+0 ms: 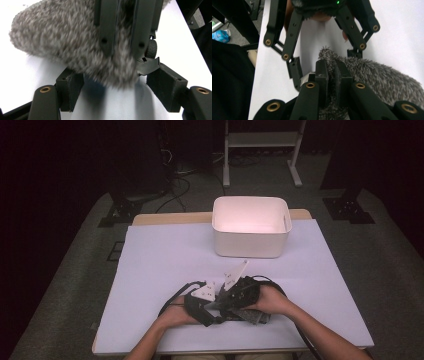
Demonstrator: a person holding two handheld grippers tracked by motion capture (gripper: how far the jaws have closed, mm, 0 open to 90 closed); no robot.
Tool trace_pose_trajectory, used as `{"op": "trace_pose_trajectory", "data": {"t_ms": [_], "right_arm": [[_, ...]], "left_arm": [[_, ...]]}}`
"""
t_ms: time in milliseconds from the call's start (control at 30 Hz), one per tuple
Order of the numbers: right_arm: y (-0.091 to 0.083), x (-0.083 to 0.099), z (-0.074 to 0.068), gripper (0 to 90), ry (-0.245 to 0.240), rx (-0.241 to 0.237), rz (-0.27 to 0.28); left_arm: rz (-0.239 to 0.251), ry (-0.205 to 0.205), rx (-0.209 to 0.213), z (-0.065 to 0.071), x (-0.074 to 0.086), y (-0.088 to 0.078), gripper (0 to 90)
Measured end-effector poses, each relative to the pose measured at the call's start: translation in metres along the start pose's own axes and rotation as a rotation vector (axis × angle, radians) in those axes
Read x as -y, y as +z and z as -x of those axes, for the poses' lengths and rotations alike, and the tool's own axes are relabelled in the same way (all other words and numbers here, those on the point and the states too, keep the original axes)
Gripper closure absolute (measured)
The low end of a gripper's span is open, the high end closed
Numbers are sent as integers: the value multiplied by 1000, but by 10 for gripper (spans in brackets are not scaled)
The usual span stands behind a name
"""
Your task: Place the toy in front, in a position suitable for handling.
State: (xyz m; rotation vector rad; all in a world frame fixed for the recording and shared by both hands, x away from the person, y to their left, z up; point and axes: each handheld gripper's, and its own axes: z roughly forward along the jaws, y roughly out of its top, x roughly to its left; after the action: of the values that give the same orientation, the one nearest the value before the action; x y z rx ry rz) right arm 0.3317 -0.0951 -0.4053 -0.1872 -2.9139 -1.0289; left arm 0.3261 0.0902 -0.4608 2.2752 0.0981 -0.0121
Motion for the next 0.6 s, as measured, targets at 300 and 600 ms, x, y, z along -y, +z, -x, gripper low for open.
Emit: {"op": "trace_pose_trajectory", "data": {"t_ms": [300, 600], "right_arm": [[-27, 36, -4, 821, 43, 41, 2], [-66, 93, -14, 819, 147, 109, 44]], "left_arm": [[4, -2, -4, 0, 0, 0, 297], [-3, 0, -7, 1, 0, 0, 297]]}}
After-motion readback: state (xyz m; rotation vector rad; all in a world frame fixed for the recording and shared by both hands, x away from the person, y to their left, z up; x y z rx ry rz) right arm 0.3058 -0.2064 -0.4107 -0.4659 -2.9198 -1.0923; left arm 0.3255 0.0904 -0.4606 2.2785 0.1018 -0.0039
